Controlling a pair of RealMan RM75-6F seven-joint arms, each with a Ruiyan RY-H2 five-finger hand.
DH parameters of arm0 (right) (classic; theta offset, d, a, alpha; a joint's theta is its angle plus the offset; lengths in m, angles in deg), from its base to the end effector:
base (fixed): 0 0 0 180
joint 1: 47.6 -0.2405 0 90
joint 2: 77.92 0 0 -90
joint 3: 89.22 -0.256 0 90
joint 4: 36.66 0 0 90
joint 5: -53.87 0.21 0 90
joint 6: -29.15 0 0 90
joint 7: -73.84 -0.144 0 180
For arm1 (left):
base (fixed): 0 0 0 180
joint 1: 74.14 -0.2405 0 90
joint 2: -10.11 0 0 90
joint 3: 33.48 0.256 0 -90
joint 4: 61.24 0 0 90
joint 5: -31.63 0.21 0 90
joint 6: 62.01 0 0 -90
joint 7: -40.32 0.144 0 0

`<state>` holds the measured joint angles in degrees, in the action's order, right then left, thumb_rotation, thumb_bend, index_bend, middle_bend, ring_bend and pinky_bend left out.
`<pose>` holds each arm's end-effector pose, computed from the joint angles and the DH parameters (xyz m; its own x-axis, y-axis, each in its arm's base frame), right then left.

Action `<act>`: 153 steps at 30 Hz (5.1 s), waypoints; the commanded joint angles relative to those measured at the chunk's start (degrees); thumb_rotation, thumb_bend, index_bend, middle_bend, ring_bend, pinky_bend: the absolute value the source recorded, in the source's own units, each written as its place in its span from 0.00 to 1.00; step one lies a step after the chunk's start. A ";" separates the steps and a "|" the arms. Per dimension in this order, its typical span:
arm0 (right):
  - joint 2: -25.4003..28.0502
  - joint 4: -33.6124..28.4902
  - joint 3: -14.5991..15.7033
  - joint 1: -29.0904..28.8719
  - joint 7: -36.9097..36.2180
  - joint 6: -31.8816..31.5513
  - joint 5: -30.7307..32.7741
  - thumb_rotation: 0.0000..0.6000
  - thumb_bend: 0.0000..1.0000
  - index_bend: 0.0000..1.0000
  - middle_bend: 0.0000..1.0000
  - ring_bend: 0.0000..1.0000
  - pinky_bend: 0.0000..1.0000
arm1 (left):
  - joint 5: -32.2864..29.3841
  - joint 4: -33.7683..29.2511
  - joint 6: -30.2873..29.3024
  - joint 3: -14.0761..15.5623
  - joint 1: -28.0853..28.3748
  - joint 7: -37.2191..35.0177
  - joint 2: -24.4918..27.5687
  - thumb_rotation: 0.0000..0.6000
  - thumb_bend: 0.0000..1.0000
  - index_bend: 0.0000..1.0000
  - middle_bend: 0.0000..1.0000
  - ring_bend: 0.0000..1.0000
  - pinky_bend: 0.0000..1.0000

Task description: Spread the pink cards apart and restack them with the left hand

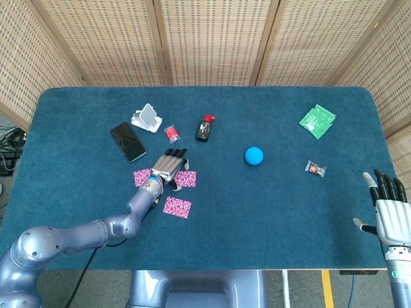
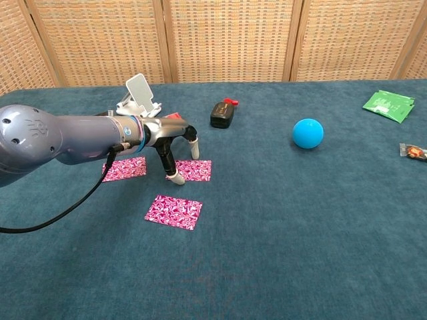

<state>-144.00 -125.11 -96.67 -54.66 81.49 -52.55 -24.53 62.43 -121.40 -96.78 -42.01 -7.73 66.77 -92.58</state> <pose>-0.3277 -0.2101 0.1666 0.5198 0.0253 0.8539 -0.8516 0.0955 0.5155 -0.0944 0.4126 -0.0998 0.4972 0.4990 0.7098 0.8667 -0.3232 -0.3799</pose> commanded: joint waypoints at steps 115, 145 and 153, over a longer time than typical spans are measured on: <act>1.59 -1.99 0.85 0.77 -1.68 -1.54 -2.22 1.00 0.00 0.00 0.00 0.00 0.00 | 7.29 -29.02 -13.06 7.16 -7.24 4.67 10.30 1.00 0.26 0.41 0.00 0.00 0.00; 1.79 -2.24 0.93 0.87 -2.01 -1.71 -2.56 1.00 0.00 0.00 0.00 0.00 0.00 | 8.37 -31.31 -13.67 6.11 -7.56 3.77 12.36 1.00 0.26 0.29 0.00 0.00 0.00; 1.94 -2.41 1.08 1.03 -2.24 -2.06 -3.01 1.00 0.00 0.00 0.00 0.00 0.00 | 2.08 -27.83 -19.73 2.76 -8.75 4.33 14.23 1.00 0.26 0.30 0.00 0.00 0.00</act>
<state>-142.07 -127.51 -95.61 -53.64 79.26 -54.60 -27.53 67.26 -151.12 -115.03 -38.04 -15.96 70.86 -78.70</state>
